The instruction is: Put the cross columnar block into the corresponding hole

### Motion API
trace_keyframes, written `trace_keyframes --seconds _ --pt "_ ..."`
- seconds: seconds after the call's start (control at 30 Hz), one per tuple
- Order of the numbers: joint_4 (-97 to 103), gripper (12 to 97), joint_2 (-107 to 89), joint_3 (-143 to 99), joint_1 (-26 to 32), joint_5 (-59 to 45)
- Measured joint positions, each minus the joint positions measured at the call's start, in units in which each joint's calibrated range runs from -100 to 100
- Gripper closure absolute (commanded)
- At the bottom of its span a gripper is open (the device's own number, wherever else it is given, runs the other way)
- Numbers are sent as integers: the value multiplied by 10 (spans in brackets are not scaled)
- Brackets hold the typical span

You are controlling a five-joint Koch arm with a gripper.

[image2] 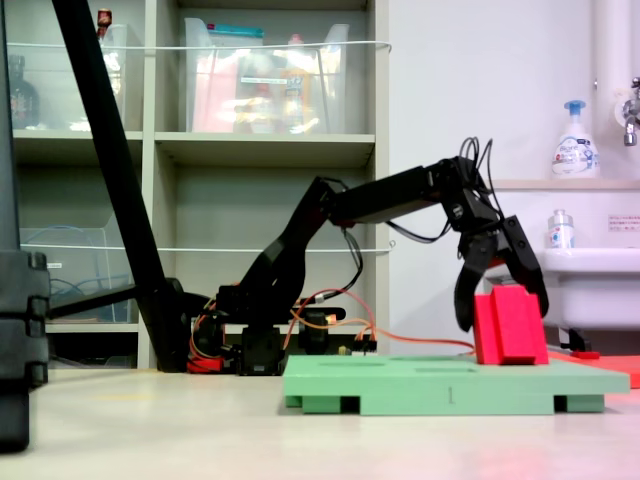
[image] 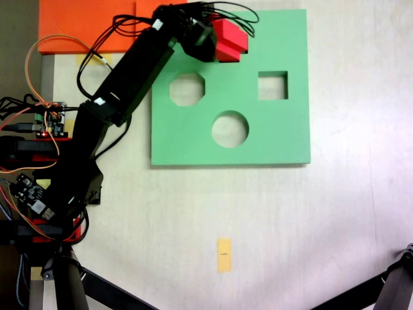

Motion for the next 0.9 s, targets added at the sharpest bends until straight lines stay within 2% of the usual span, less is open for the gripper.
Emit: trace_keyframes --seconds 0.9 --pt "9 621 63 68 -25 3"
